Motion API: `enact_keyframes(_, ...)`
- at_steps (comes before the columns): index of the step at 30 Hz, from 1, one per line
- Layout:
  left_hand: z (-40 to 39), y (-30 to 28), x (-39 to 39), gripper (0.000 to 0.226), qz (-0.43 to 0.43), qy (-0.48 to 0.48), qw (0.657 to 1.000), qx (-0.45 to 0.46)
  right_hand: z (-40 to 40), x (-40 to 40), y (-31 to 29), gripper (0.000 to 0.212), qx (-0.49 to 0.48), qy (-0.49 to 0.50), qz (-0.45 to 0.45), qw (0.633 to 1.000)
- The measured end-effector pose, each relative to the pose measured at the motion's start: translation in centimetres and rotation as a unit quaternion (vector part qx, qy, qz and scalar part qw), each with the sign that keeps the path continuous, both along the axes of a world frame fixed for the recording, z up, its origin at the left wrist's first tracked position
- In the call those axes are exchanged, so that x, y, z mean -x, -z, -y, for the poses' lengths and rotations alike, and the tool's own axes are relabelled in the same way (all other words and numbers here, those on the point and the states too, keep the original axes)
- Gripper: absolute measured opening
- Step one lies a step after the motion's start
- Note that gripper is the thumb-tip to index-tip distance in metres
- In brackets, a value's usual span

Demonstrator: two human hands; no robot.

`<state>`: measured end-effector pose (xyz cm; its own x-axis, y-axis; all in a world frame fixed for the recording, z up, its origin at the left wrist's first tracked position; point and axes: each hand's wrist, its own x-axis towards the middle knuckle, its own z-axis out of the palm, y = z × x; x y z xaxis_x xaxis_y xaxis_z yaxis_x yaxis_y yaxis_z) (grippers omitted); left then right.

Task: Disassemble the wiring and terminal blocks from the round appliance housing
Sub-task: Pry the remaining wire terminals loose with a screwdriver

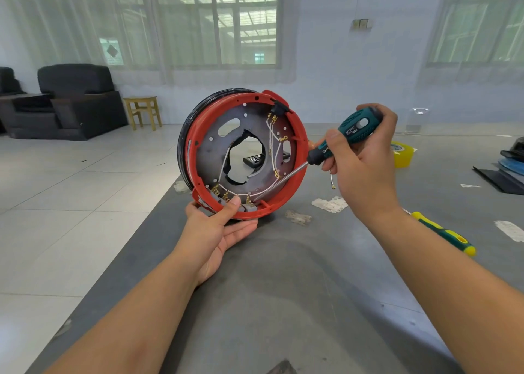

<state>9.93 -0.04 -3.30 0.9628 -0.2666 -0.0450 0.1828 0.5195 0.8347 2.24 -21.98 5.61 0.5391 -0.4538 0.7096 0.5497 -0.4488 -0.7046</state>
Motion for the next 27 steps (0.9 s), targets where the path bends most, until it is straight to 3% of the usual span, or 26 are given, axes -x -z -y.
enact_keyframes(14,0.0,0.2,-0.3,0.06,-0.007,0.003,1.0,-0.001,-0.1,-0.2,0.2,0.041,-0.018,-0.012,-0.01,1.0)
enact_keyframes(27,0.0,0.3,-0.7,0.065,-0.003,-0.007,1.0,-0.006,0.0,1.4,-0.1,0.041,0.03,-0.043,-0.025,0.998)
